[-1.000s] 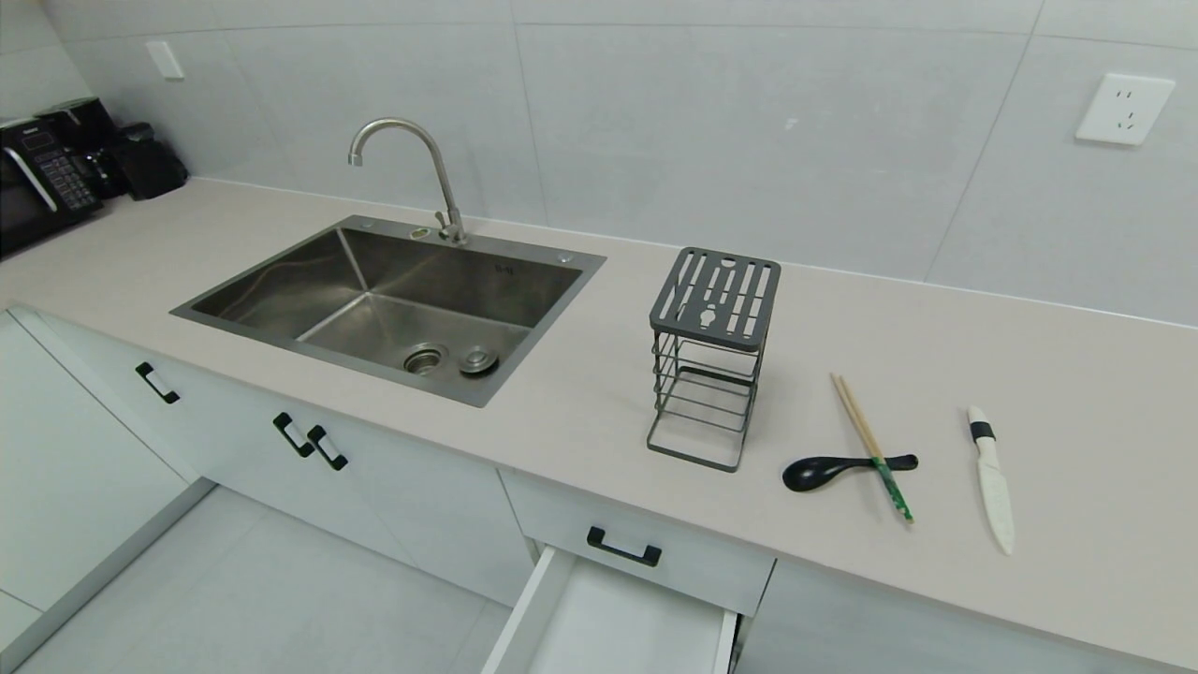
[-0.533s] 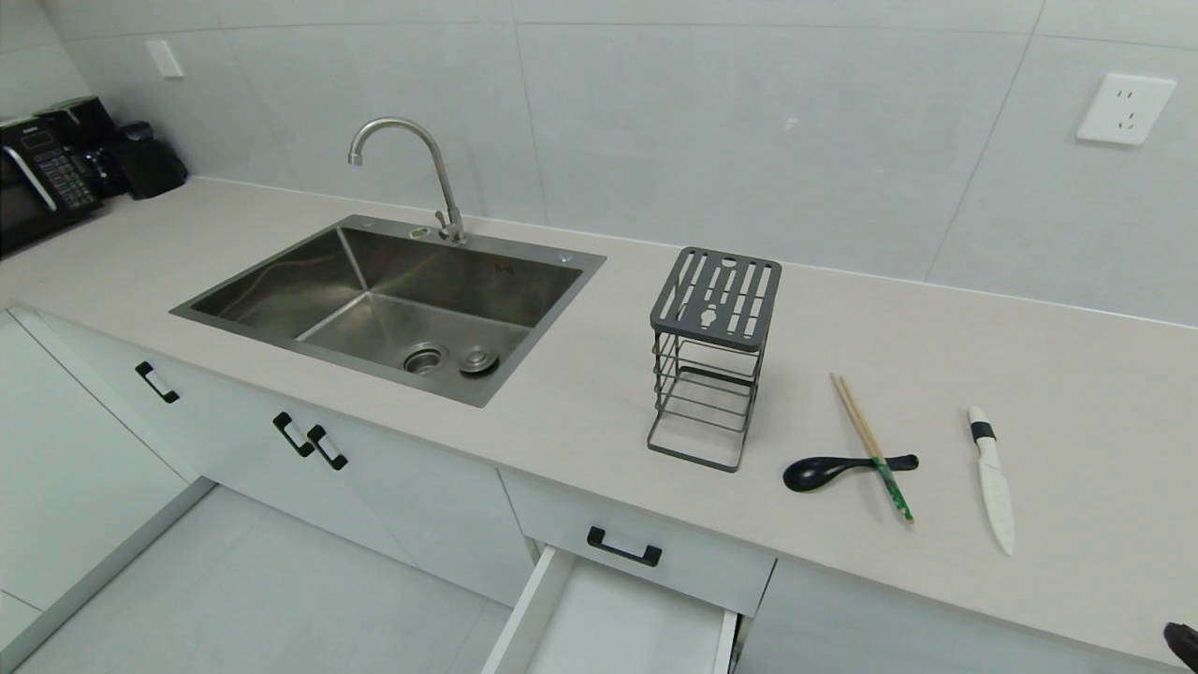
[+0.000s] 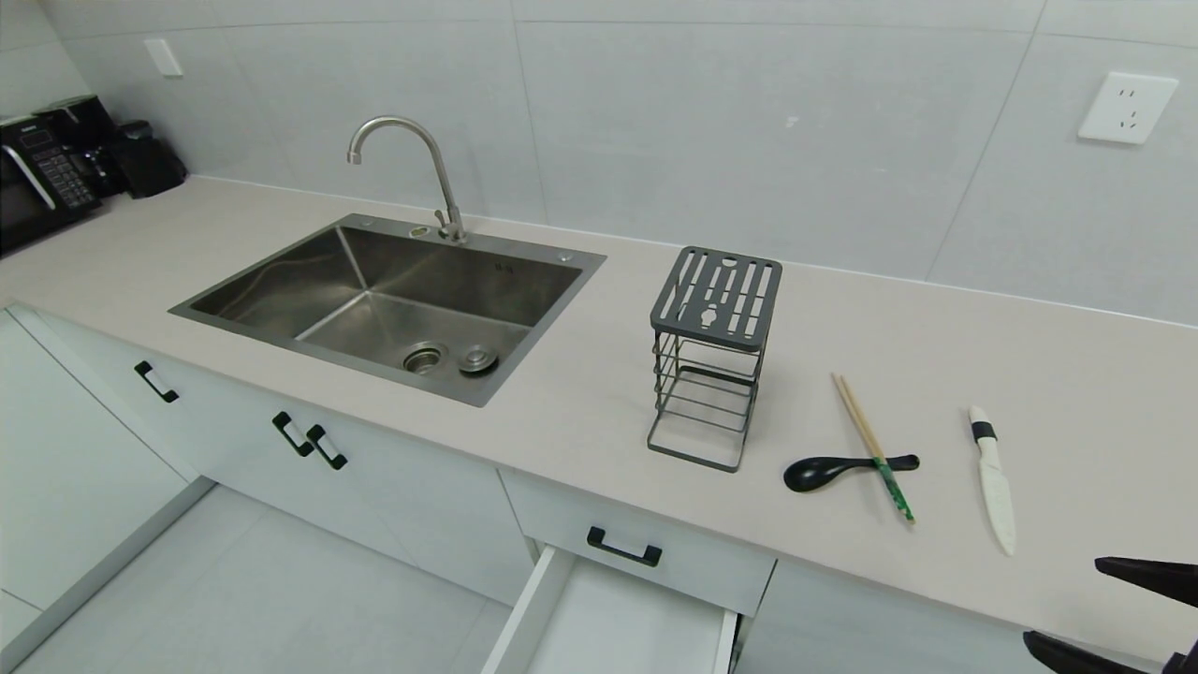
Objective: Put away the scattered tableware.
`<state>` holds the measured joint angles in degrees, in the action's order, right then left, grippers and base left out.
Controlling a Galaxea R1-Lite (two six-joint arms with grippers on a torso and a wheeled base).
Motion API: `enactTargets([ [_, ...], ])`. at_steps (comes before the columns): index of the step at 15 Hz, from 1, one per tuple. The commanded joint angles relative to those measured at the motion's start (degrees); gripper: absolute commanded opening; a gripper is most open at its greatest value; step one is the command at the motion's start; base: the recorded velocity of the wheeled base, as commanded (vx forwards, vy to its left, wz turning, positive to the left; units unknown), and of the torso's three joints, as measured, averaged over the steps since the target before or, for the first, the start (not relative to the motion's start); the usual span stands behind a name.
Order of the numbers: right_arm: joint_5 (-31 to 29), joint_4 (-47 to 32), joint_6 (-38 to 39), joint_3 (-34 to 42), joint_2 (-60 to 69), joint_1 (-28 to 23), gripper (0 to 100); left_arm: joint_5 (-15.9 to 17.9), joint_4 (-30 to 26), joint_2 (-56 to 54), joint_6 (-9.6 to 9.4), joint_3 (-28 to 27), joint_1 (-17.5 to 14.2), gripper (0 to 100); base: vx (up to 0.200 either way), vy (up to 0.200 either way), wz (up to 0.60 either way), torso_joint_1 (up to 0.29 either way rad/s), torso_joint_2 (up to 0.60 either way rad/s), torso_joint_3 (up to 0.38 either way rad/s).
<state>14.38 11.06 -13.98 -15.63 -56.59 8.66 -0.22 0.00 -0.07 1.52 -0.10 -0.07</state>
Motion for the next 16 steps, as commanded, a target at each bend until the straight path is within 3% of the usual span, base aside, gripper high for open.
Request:
enactTargets([
  [1,-0.9,-0.1,-1.6,0.3,-5.7,1.2,100,0.0,0.0,0.1,-0.03,0.0,0.0,100,0.000,0.000,0.00,0.000,0.00,0.000],
  [5,-0.9,2.1,-1.6,0.7,-8.6,1.2,100,0.0,0.0,0.1,-0.03,0.0,0.0,100,0.000,0.000,0.00,0.000,0.00,0.000],
  [11,-0.5,14.2,-1.6,0.3,-20.9,2.0,100,0.0,0.0,0.1,-0.03,0.0,0.0,100,0.000,0.000,0.00,0.000,0.00,0.000],
  [16,-0.6,18.7,-1.3,-5.6,-31.7,2.2,100,0.0,0.0,0.1,0.06,0.0,0.0,100,0.000,0.000,0.00,0.000,0.00,0.000],
])
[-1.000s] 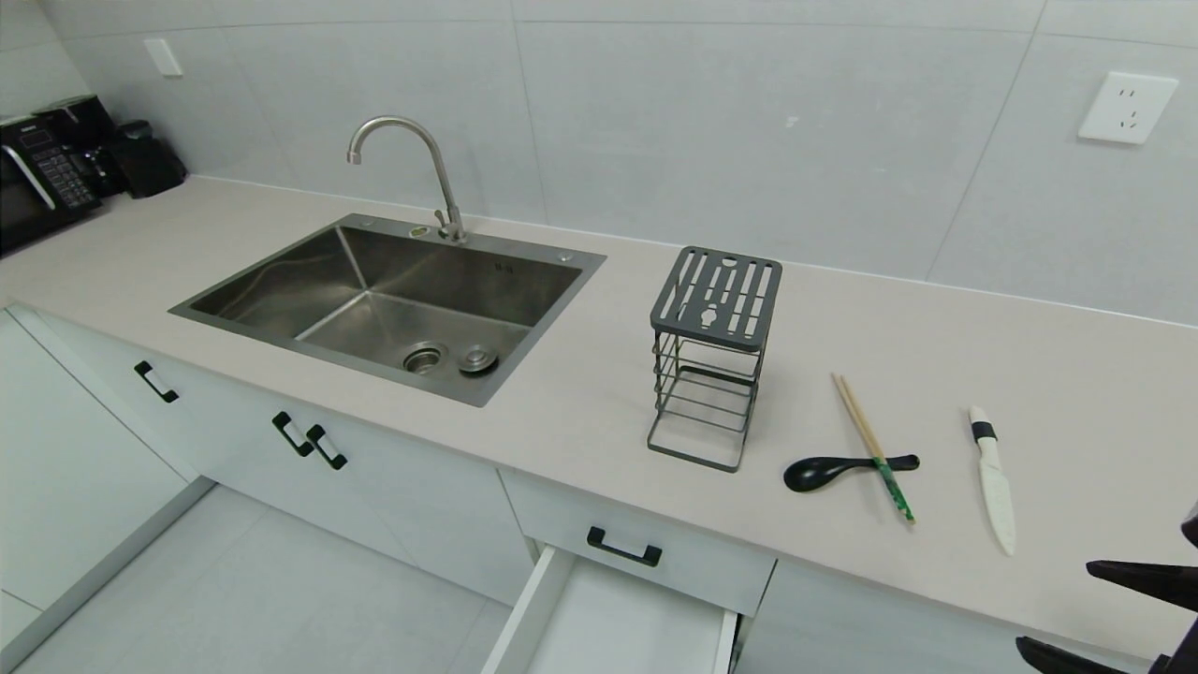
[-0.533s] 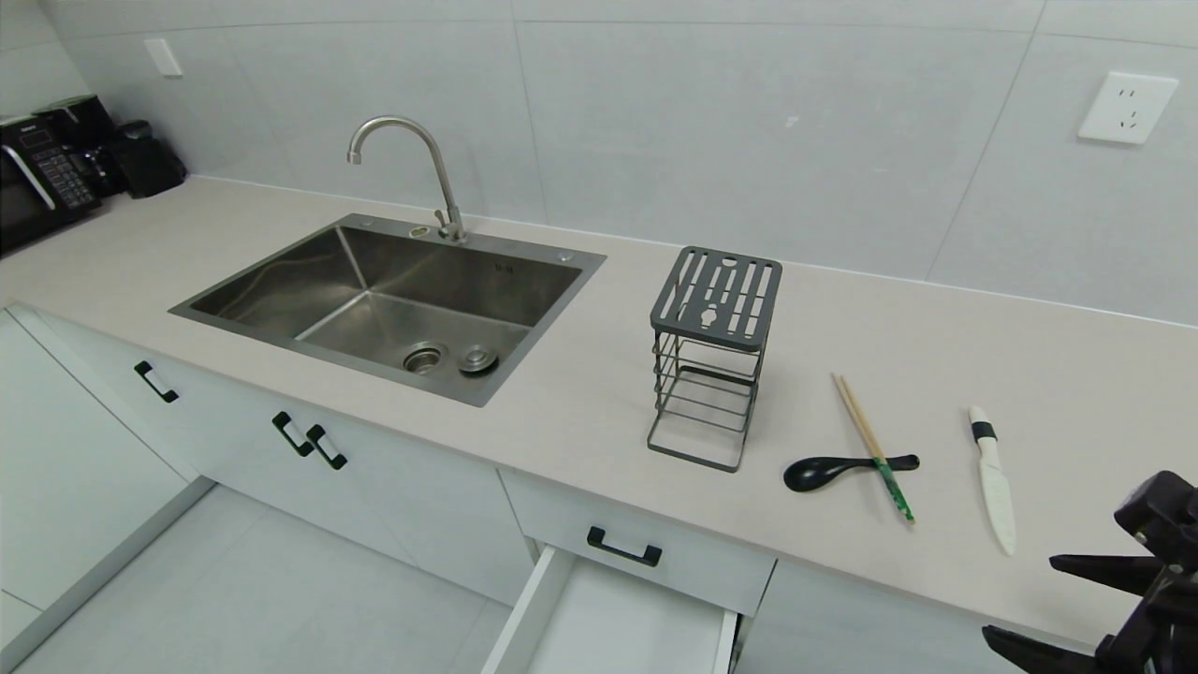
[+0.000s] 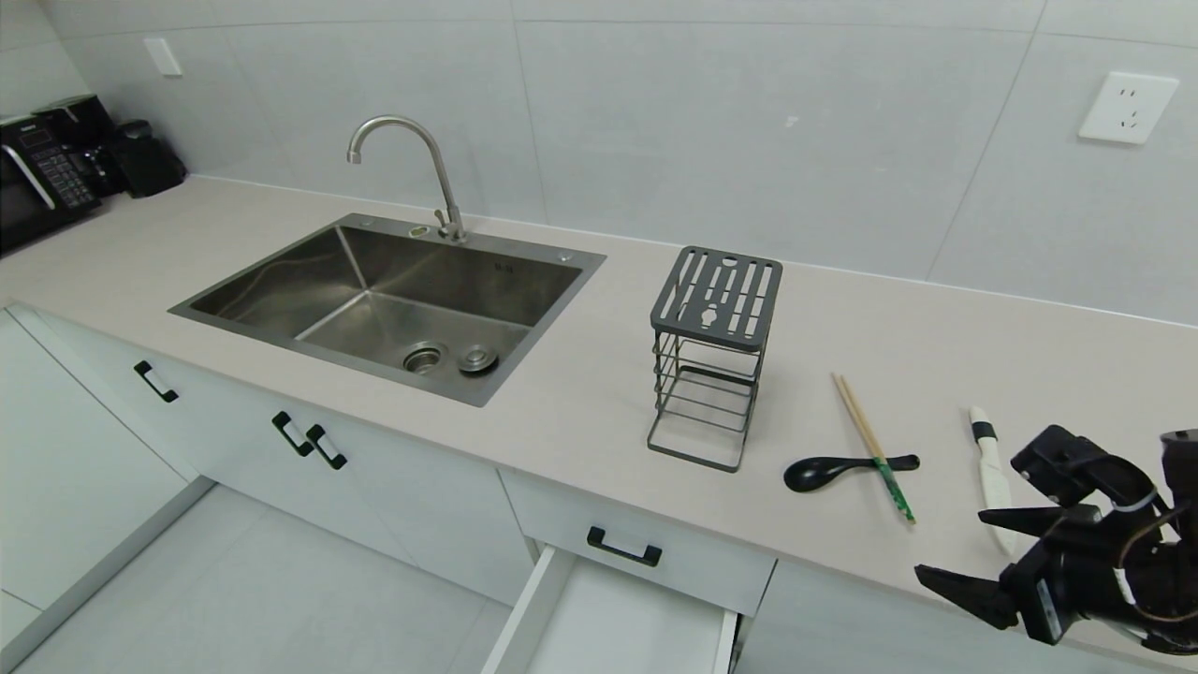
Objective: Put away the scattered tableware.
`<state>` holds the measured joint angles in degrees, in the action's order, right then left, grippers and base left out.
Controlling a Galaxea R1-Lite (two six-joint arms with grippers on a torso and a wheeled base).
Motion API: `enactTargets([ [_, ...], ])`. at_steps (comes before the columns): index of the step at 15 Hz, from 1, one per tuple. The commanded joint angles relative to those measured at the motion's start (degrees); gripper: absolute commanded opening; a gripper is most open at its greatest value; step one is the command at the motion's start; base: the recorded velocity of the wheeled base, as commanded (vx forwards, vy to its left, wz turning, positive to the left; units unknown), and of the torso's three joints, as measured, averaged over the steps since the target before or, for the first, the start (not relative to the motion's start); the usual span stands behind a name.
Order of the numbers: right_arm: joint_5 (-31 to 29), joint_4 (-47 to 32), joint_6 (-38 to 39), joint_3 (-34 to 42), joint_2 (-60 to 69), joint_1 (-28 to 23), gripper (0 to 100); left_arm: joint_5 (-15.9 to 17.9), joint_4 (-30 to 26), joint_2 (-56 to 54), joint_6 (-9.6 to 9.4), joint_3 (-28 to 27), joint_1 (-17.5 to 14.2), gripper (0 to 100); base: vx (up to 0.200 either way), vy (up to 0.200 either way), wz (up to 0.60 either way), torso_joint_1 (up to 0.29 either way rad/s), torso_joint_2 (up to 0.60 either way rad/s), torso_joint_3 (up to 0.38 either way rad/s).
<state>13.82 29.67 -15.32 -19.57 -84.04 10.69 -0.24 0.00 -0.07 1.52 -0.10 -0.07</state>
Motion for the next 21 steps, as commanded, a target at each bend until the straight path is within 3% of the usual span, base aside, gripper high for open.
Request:
enactTargets([
  [1,-0.1,0.1,0.1,-2.8,-5.7,0.1,100,0.0,0.0,0.1,-0.03,0.0,0.0,100,0.000,0.000,0.00,0.000,0.00,0.000],
  [21,-3.1,4.3,3.5,-14.9,-23.9,0.1,100,0.0,0.0,0.1,-0.03,0.0,0.0,100,0.000,0.000,0.00,0.000,0.00,0.000],
])
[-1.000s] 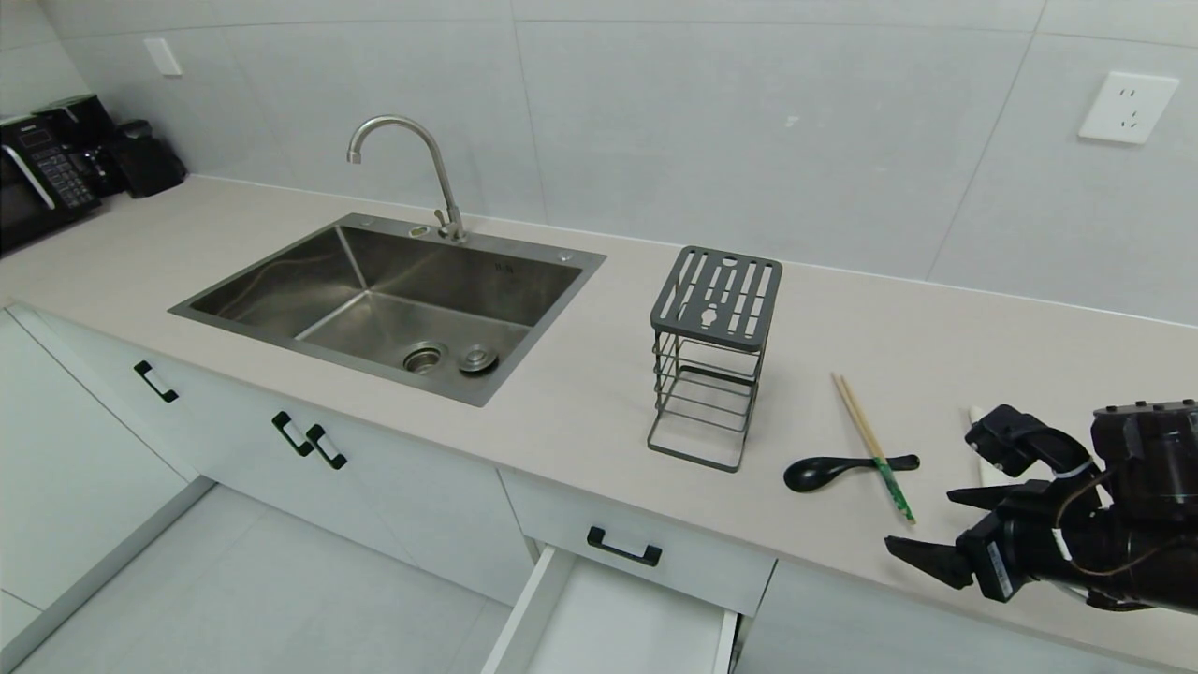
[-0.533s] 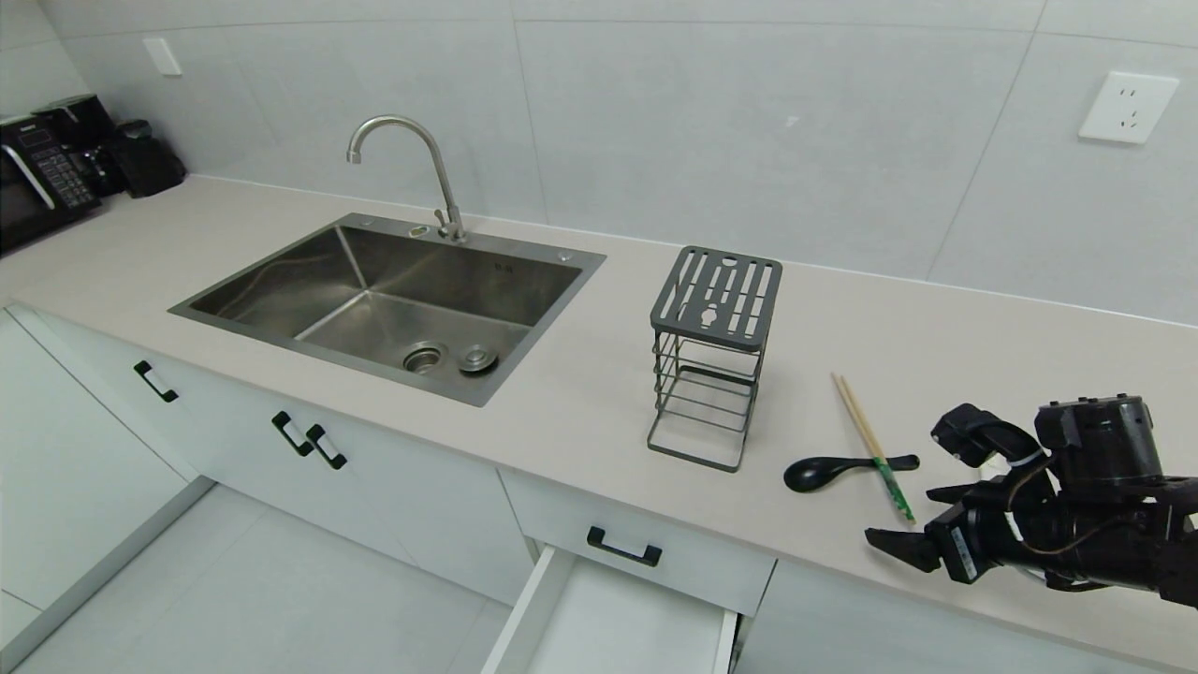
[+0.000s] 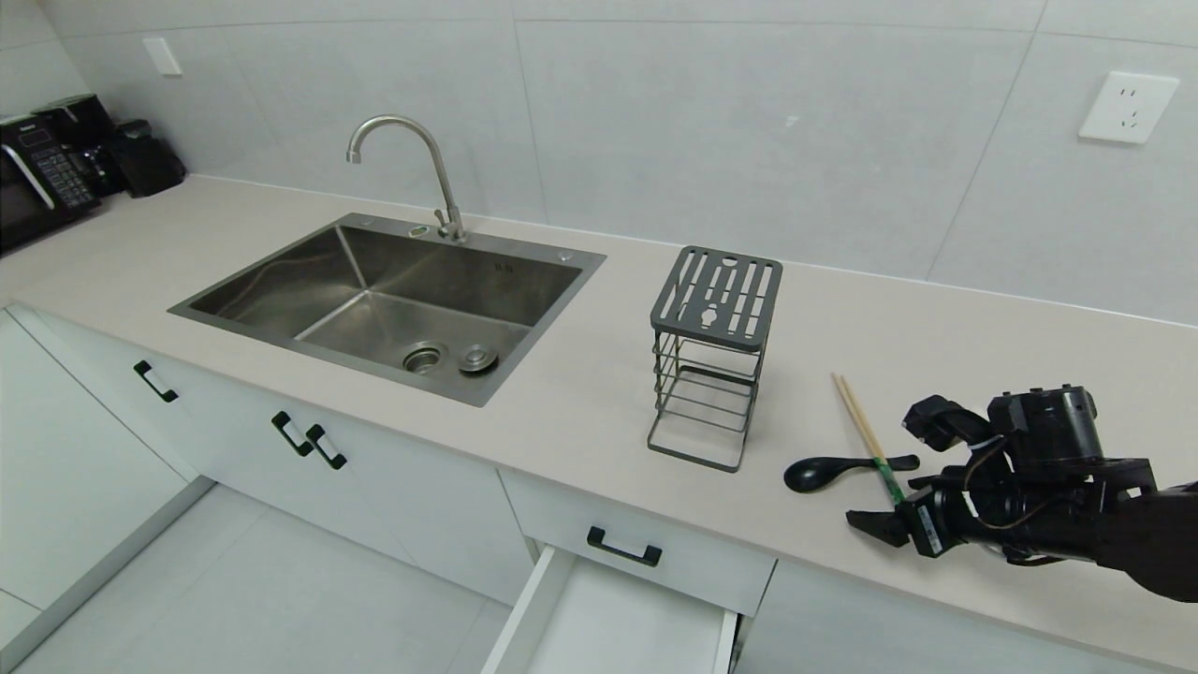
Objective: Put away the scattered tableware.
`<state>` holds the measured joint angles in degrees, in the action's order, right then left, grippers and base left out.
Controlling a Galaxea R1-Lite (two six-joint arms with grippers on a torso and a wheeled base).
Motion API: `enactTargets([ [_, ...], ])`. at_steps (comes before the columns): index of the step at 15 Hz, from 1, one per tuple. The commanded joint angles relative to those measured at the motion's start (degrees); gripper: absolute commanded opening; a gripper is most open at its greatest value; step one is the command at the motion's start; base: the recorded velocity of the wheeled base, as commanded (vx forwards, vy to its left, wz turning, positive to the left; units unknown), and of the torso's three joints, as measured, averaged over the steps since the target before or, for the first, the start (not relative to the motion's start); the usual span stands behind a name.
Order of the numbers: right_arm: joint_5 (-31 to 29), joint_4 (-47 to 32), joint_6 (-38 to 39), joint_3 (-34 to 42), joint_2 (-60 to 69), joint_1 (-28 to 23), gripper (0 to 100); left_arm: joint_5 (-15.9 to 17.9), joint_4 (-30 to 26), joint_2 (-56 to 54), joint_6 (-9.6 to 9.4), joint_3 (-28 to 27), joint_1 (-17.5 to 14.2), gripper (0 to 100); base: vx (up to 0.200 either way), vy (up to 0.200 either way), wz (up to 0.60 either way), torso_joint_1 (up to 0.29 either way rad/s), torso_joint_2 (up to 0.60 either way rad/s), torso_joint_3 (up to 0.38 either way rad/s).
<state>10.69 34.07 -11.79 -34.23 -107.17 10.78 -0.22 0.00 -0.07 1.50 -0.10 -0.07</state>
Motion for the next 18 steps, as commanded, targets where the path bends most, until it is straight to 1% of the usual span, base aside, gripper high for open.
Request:
enactTargets([
  [1,0.0,0.2,0.1,-0.3,-0.8,0.0,100,0.0,0.0,0.1,0.08,0.0,0.0,100,0.000,0.000,0.00,0.000,0.00,0.000],
  [10,-0.1,3.5,0.4,-2.2,-3.7,1.2,100,0.0,0.0,0.1,0.08,0.0,0.0,100,0.000,0.000,0.00,0.000,0.00,0.000],
  [12,-1.7,3.5,1.2,-2.8,-4.2,1.2,100,0.0,0.0,0.1,0.08,0.0,0.0,100,0.000,0.000,0.00,0.000,0.00,0.000],
  [13,-1.8,3.5,1.2,-2.8,-4.2,1.2,0,0.0,0.0,0.1,0.08,0.0,0.0,100,0.000,0.000,0.00,0.000,0.00,0.000],
  [14,-3.6,3.6,2.8,-3.2,-4.5,1.2,0,0.0,0.0,0.1,0.08,0.0,0.0,100,0.000,0.000,0.00,0.000,0.00,0.000],
  [16,-5.6,5.1,3.7,-3.6,-4.6,0.1,0,0.0,0.0,0.1,-0.01,0.0,0.0,100,0.000,0.000,0.00,0.000,0.00,0.000],
  [18,-5.6,6.2,3.5,-2.9,-4.1,-1.5,0,0.0,0.0,0.1,-0.01,0.0,0.0,100,0.000,0.000,0.00,0.000,0.00,0.000],
])
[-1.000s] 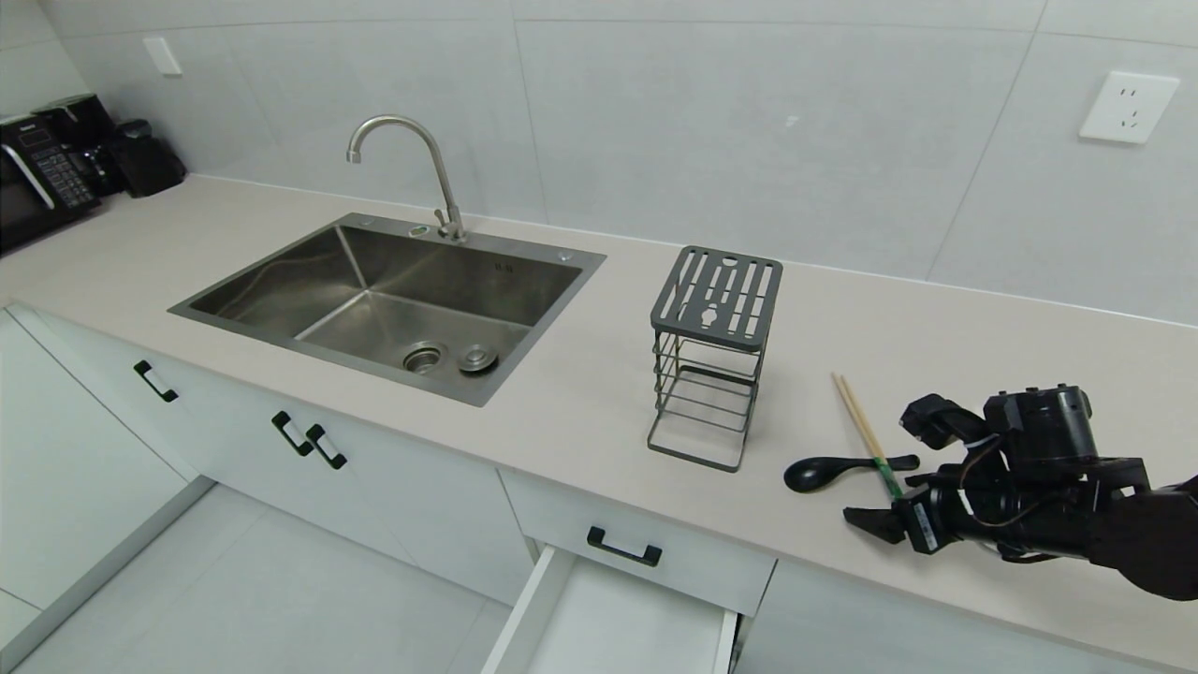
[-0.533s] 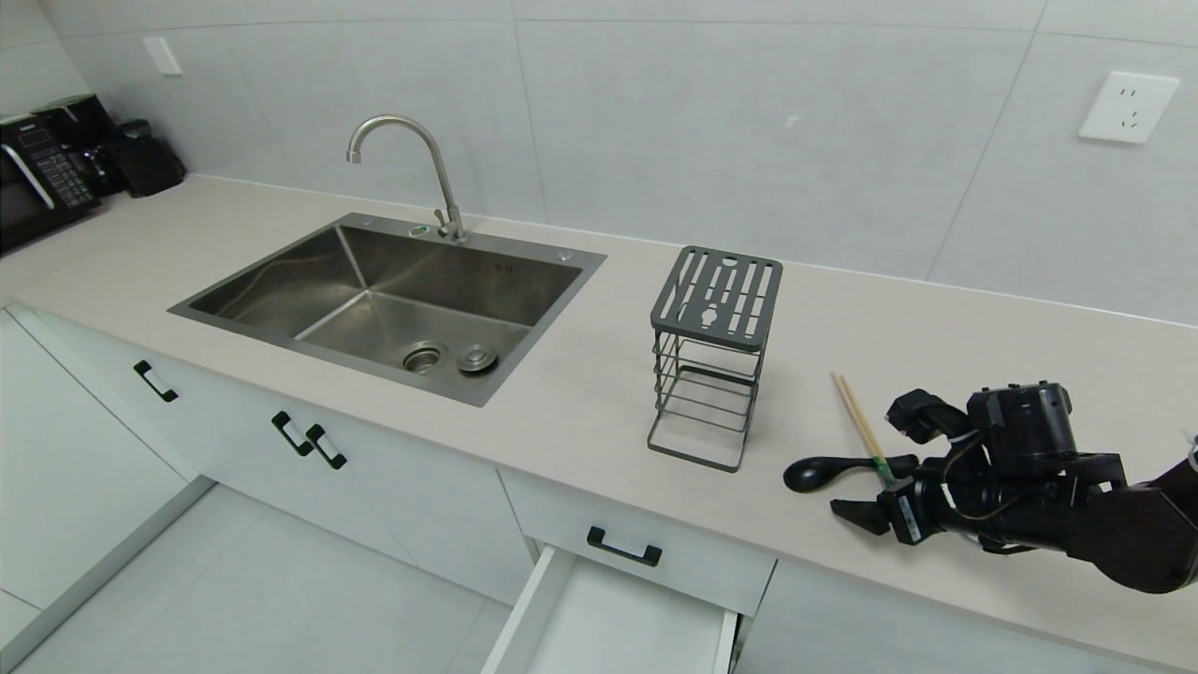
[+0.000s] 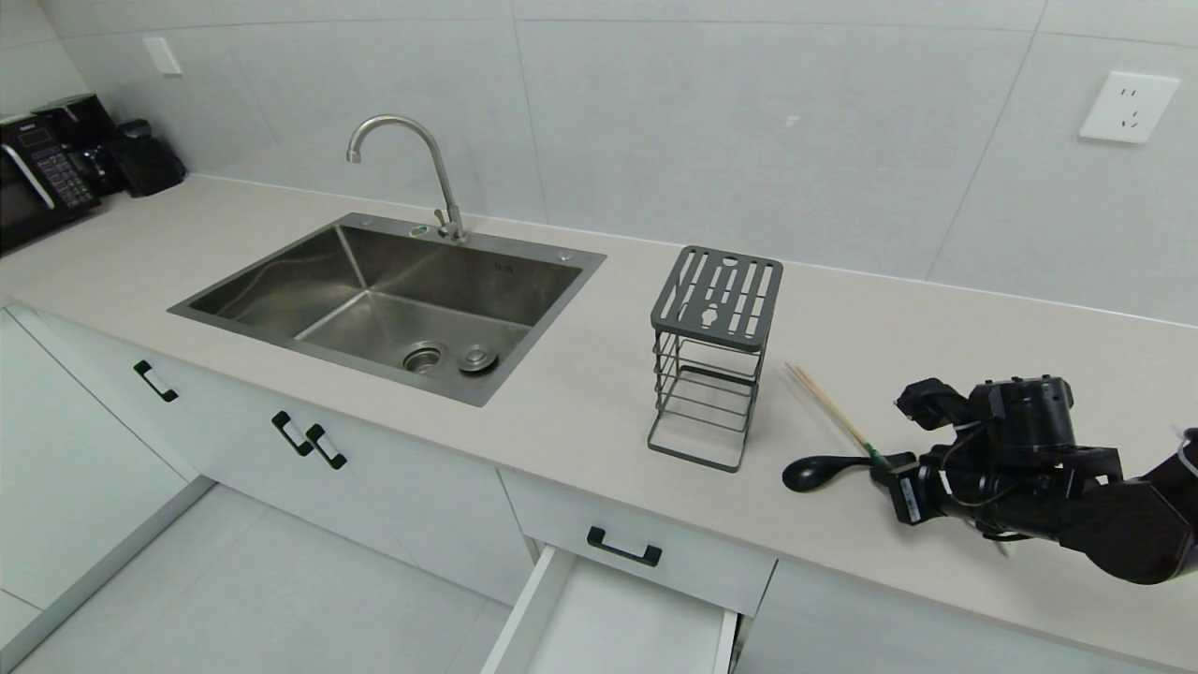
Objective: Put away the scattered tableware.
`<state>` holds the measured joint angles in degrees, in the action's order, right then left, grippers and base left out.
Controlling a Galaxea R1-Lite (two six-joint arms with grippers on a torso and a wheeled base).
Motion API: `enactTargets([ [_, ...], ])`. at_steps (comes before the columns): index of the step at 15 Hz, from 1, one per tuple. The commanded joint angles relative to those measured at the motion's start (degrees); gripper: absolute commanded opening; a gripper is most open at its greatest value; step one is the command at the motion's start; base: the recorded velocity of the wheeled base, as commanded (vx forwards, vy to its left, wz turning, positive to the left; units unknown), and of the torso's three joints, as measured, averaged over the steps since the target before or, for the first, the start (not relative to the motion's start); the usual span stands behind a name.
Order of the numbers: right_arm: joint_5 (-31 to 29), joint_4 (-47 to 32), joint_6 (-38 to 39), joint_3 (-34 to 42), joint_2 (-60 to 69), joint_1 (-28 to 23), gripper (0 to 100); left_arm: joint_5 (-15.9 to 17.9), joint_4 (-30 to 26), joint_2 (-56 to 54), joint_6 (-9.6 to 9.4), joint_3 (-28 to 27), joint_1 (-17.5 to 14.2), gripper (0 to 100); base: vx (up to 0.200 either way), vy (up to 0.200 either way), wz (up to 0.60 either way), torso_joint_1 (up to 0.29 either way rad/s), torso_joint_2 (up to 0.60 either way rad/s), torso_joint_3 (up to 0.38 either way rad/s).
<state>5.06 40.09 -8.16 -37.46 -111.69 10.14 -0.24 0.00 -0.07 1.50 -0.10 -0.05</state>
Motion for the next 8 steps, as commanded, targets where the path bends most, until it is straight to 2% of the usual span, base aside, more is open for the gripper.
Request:
enactTargets([
  [1,0.0,0.8,0.0,0.7,1.2,-0.9,0,0.0,0.0,0.1,0.08,0.0,0.0,100,0.000,0.000,0.00,0.000,0.00,0.000],
  [5,0.0,1.8,-0.3,4.8,7.8,-0.8,0,0.0,0.0,0.1,-0.01,0.0,0.0,100,0.000,0.000,0.00,0.000,0.00,0.000],
  [8,0.2,3.4,-0.5,10.6,16.9,0.9,0,0.0,0.0,0.1,0.08,0.0,0.0,100,0.000,0.000,0.00,0.000,0.00,0.000],
])
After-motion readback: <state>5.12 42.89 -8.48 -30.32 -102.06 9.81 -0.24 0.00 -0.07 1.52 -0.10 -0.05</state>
